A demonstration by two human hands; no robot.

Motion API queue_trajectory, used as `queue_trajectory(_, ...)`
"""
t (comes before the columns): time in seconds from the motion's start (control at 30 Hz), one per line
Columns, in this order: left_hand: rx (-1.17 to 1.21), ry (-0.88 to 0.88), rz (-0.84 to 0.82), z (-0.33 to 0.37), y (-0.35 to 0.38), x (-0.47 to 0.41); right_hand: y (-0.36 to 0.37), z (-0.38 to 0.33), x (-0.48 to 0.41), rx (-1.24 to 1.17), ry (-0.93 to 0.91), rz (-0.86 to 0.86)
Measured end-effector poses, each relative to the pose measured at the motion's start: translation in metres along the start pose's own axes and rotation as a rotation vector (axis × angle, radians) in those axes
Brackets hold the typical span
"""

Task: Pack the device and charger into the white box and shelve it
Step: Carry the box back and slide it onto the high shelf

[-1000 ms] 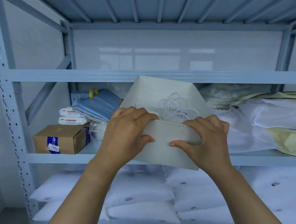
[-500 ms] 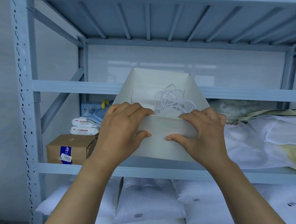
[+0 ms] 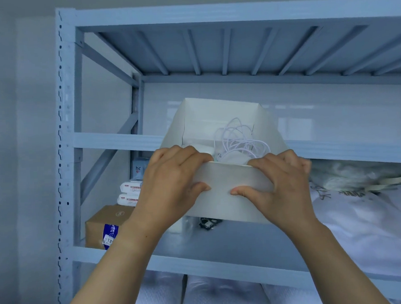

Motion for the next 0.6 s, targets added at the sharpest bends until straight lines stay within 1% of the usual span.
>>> queue_trajectory(0.2, -0.037, 0.000, 0.034, -0.030, 0.028, -0.025, 0.039, 0.022, -0.028, -0.015, -0.053, 0.039)
queue_trajectory(0.47, -0.131, 0.054, 0.079, -0.068, 0.077, -0.058, 0.094, 0.059, -0.060, -0.050, -0.103, 0.060)
queue_trajectory(0.6, -0.105, 0.046, 0.084, -0.089, 0.103, -0.068, 0.119, 0.074, -0.075, -0.049, -0.134, 0.054)
Point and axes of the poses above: each hand's wrist, its own x-axis away from the middle knuckle, its own y-axis out of the palm, z = x × y, the point moved 5 cm from there along -x, towards the middle knuckle, and after that the axes turned 1 degree about -z, right-handed, at the moved point
